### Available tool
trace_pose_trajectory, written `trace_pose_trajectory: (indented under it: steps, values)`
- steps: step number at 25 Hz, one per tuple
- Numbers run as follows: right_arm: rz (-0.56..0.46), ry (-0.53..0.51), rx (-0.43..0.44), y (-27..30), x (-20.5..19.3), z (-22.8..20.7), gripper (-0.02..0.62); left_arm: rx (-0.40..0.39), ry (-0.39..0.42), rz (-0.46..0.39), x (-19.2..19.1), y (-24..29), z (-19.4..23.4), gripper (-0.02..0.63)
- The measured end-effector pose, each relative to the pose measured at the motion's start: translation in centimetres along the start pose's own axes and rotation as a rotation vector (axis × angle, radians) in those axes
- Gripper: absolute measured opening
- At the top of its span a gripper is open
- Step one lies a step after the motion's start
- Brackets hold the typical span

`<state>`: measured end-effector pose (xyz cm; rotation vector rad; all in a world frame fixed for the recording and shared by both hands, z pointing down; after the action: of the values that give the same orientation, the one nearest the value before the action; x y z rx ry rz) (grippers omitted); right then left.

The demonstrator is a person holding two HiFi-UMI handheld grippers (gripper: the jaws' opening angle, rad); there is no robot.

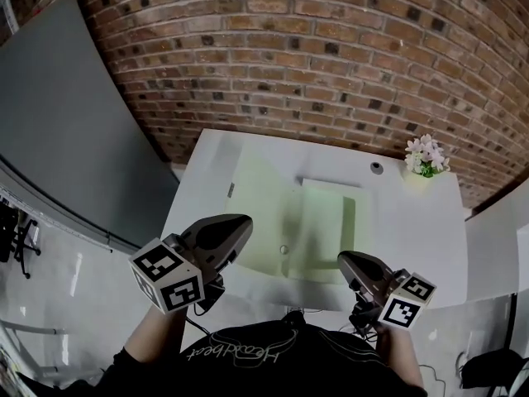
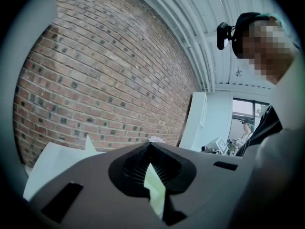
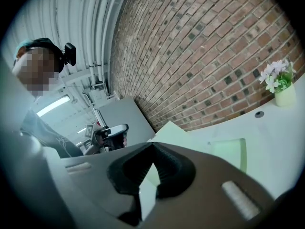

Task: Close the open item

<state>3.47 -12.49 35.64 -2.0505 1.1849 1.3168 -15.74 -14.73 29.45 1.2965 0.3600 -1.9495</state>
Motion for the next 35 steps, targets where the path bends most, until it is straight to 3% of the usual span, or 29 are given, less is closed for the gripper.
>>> trace_pose_trajectory:
  steps: [9, 15, 19, 26, 30, 35]
  values:
    - [0.017, 0.024, -0.007, 0.8, 0.2, -1.9, 0.003, 0.137, 0.003, -0.052, 2.5, -2.0, 5.6, 0.002]
    - [0.040, 0.034, -0.013, 1.0, -0.2, -2.8, 0.003, 0.244, -0.009, -0.011, 0.6, -2.5, 10.5, 0.002]
    - [0.047, 0.042, -0.032, 0.9, -0.7, -3.7, 0.003, 0.326, -0.063, 0.026, -1.1, -2.8, 13.6, 0.002]
    - [0.069, 0.060, -0.065, 0.7, -1.5, -5.1, 0.003, 0.353, -0.132, 0.036, -4.3, -2.2, 18.2, 0.002]
    - [0.086, 0.072, -0.106, 0.2, -2.2, -6.1, 0.003, 0.321, -0.196, 0.020, -5.6, -1.6, 19.5, 0.002]
    - [0.096, 0.087, -0.145, -1.1, -4.2, -8.3, 0.003, 0.281, -0.194, 0.036, -7.3, -0.6, 20.1, 0.002]
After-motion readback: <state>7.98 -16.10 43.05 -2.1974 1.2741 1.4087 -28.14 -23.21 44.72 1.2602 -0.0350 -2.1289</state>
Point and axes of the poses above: the fingertips, and each gripper's own axes: y forward along the fingers, z to its left, x out of its top, the point moved 1 cm from there along -y, backward along the fingers, and after that the axes turned 8 degrees about -y, right-handed, at the moved point
